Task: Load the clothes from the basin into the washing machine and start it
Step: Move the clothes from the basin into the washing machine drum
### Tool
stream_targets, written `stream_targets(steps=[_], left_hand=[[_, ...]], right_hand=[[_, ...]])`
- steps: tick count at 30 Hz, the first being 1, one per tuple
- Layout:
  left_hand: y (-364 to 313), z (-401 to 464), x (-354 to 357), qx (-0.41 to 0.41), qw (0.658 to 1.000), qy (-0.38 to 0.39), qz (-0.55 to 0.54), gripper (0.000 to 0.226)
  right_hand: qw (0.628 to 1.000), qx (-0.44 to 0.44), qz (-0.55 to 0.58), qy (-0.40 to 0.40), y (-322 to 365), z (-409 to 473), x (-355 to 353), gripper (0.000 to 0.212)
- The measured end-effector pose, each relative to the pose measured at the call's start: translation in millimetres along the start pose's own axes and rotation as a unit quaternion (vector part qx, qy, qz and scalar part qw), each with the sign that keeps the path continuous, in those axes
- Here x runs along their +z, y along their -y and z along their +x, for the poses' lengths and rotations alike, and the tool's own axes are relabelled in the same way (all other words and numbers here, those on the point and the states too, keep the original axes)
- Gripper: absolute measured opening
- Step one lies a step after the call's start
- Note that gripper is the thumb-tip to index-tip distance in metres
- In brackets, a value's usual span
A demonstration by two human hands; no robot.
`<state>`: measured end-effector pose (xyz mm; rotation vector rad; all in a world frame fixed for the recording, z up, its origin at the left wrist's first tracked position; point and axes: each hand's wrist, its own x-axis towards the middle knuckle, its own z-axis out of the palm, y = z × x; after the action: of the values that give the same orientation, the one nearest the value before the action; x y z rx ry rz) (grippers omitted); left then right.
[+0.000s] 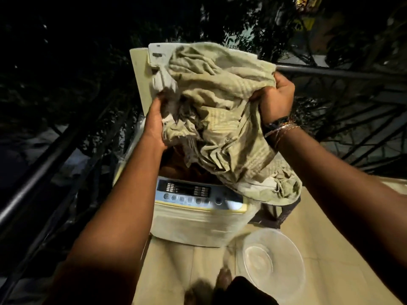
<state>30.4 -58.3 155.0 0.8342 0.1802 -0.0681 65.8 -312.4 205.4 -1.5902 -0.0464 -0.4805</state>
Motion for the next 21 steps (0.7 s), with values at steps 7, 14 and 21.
stream_targets(steps=[7,14,21], left_hand=[[50,34,-108,-0.157,0.918,-0.231,0.283,0.037],[64,44,-131,-0.102,0.905,-0.15,0.384,0.05],[88,83,-95,-0.079,0.954,-0.122,0.262,0.038]], right_hand=[[0.985,0.046,-0.159,0.06,-106,-14,71,0.037],[0.961,0.118,-0.229,0.098,-153,-26,128,0.017],[0.903,0.246,-0.032,0.35,-177,-16,121,0.027]])
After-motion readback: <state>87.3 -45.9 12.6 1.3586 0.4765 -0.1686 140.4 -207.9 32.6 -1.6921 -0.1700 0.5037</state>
